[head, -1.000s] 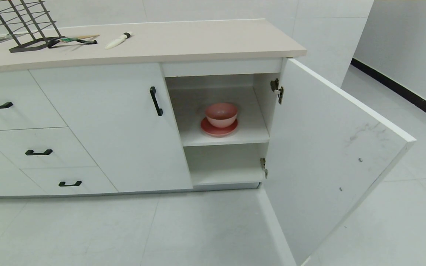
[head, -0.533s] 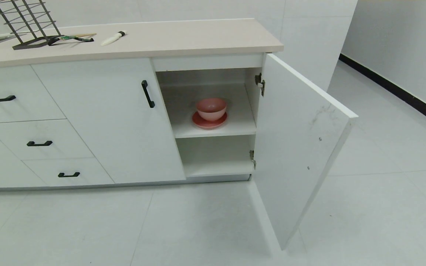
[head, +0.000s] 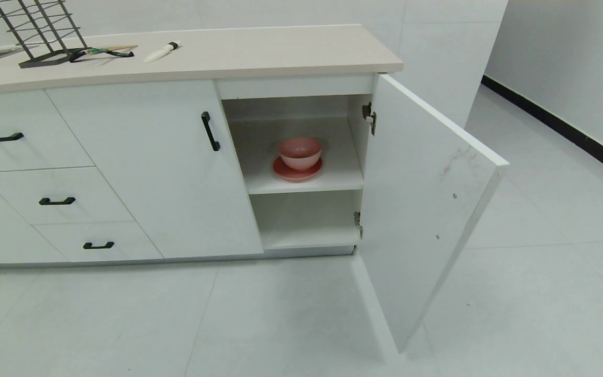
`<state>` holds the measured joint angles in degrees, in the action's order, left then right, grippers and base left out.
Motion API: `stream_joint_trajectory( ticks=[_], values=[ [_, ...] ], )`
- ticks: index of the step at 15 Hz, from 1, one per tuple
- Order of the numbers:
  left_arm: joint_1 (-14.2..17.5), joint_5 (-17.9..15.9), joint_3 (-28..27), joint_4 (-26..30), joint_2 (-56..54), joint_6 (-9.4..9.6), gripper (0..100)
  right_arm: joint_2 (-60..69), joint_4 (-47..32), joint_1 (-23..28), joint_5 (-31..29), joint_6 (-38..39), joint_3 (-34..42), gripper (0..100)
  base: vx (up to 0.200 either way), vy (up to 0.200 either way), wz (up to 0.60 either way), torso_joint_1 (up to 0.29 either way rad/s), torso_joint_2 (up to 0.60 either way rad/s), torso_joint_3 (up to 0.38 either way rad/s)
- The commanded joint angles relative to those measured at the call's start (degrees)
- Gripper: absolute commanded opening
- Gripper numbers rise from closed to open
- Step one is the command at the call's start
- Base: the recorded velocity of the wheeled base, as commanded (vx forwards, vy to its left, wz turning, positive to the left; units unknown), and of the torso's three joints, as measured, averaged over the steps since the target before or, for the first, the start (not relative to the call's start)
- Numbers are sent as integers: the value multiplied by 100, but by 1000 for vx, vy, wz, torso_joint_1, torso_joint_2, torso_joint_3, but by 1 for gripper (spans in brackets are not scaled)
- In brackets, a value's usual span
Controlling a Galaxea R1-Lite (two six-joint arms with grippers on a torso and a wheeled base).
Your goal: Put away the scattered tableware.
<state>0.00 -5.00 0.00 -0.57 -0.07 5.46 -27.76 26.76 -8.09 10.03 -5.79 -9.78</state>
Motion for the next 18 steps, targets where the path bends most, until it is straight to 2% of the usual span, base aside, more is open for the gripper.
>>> stream_joint_trajectory(
  ticks=[1, 2, 3, 10, 14, 17, 18],
  values=[
    [0, 8, 0, -4, 7, -10, 100, -2313, 1481, -263, 236, -159, 11, 0, 200, 0, 0, 7, -2, 2],
    [0, 8, 0, -4, 7, -10, 100, -3078, 2378, -263, 262, -168, 125, 0, 0, 0, 0, 0, 0, 0],
    [0, 8, 0, -4, 7, -10, 100, -3596, 2896, -228, 341, -159, 108, 0, 0, 0, 0, 0, 0, 0],
    [0, 8, 0, -4, 7, -10, 100, -4818, 3081, 185, 517, -230, -877, 0, 0, 0, 0, 0, 0, 0],
    [0, 8, 0, -4, 7, -10, 100, -5310, 3353, 194, 684, -247, -1053, 0, 0, 0, 0, 0, 0, 0],
    [0, 8, 0, -4, 7, -10, 100, -5635, 3714, 203, 1194, -379, -1184, 0, 0, 0, 0, 0, 0, 0],
    [0, 8, 0, -4, 7, -10, 100, -5855, 3890, 344, 1502, -564, -1184, 0, 0, 0, 0, 0, 0, 0]
  ],
)
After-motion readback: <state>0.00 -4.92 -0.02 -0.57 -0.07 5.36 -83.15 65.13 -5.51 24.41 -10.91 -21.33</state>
